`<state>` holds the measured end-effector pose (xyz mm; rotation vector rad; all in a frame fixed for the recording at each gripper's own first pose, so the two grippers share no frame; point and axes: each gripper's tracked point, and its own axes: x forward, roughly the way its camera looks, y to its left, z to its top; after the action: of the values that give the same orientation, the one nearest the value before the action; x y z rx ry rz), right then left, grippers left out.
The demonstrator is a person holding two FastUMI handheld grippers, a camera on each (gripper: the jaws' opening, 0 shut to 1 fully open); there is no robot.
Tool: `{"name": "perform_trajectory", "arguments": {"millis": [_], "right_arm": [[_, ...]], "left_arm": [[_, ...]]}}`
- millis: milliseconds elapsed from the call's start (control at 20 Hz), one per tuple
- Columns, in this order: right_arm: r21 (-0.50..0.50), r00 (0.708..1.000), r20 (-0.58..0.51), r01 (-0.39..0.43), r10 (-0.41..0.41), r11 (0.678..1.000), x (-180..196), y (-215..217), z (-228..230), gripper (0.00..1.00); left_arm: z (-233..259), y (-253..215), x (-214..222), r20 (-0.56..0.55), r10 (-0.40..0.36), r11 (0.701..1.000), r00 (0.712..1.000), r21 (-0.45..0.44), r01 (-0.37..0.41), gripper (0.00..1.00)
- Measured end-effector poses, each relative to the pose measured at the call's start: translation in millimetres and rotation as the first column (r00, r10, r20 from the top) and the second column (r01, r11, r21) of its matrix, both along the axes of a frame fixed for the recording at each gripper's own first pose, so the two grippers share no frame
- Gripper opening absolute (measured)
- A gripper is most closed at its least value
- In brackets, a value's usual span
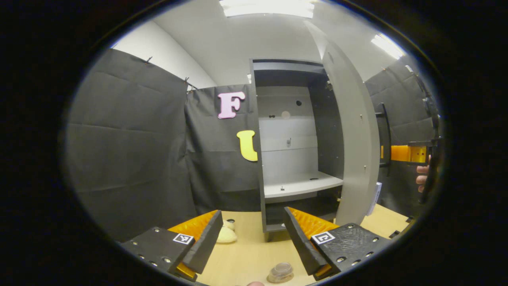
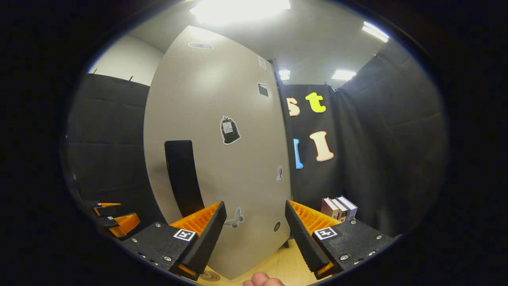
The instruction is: Open the cabinet door with the right hand, grasp the bottle in the cabinet with the left hand and place it on the coaster, then close the cabinet door with the right hand.
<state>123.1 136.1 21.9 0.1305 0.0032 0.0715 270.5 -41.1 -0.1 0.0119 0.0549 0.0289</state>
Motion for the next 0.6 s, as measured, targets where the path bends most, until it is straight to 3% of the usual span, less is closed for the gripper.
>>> {"name": "perform_trajectory", "arguments": {"millis": [150, 350, 600], "right_arm": [[0.016, 1.000, -0.013, 0.011, -0.011, 1.000, 5.5, 4.3, -1.2, 0.90], [0.011, 0.998, -0.007, -0.055, 0.055, 0.998, 18.4, 29.0, 0.3, 0.93], [-0.020, 0.999, -0.011, -0.045, 0.044, 0.999, 13.9, 23.9, -7.9, 0.94]], "left_arm": [[3.2, -2.4, -0.5, 0.008, -0.008, 1.000, 1.000, -0.003, 0.008, 0.89], [4.1, -1.9, -0.9, 0.016, -0.019, 1.000, 1.000, 0.023, 0.019, 0.89], [5.2, -1.4, -1.1, 0.012, -0.021, 1.000, 1.000, 0.002, 0.021, 0.92]]}}
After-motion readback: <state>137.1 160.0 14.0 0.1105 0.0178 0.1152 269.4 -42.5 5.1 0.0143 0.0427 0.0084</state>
